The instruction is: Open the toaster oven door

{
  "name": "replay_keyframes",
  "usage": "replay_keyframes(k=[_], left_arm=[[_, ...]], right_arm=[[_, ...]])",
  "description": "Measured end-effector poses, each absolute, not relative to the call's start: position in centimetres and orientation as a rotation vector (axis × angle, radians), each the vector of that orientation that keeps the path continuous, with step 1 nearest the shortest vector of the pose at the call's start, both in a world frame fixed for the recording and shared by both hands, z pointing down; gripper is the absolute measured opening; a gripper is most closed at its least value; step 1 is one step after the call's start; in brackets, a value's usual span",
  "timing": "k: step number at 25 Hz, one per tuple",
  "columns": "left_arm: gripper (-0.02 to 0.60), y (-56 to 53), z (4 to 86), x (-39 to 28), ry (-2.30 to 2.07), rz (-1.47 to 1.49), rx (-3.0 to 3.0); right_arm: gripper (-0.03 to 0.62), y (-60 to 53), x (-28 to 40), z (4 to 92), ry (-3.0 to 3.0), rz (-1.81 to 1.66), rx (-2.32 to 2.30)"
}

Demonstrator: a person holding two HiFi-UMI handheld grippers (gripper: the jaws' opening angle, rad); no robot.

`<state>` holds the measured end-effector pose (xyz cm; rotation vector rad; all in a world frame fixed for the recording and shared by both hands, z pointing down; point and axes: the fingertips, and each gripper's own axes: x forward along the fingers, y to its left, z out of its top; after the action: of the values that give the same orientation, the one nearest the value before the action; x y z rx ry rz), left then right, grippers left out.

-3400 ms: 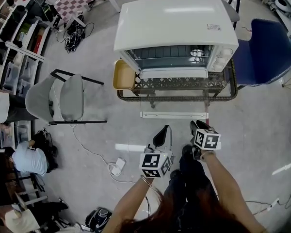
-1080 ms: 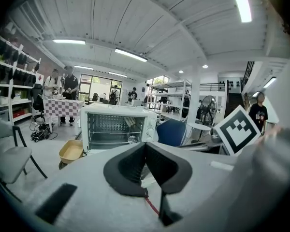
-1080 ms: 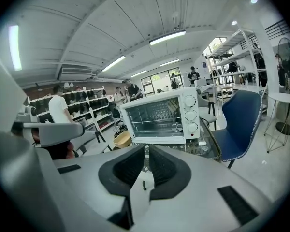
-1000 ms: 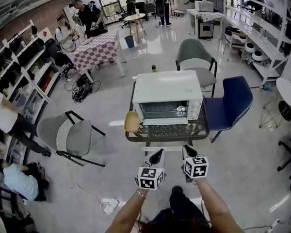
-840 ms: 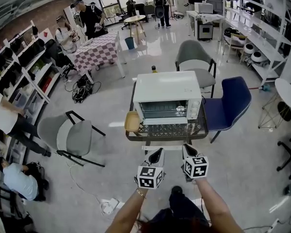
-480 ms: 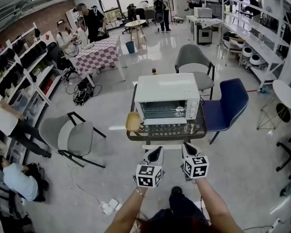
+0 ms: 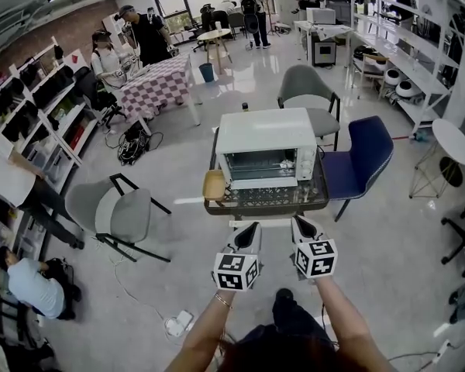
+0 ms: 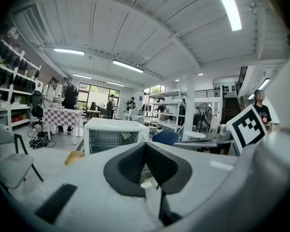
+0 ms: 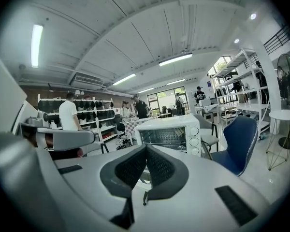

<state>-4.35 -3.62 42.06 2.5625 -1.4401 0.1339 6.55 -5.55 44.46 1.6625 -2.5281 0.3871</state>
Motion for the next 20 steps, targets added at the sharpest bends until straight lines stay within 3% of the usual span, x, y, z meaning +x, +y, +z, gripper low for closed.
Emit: replay_keyframes(k=[20], left_arm=[[0.014, -0.5, 37.2, -4.7, -1.437, 0.081, 2.611]], right_arm=[[0.000, -1.7, 5.9, 37.3, -2.605, 0.173, 1.704]])
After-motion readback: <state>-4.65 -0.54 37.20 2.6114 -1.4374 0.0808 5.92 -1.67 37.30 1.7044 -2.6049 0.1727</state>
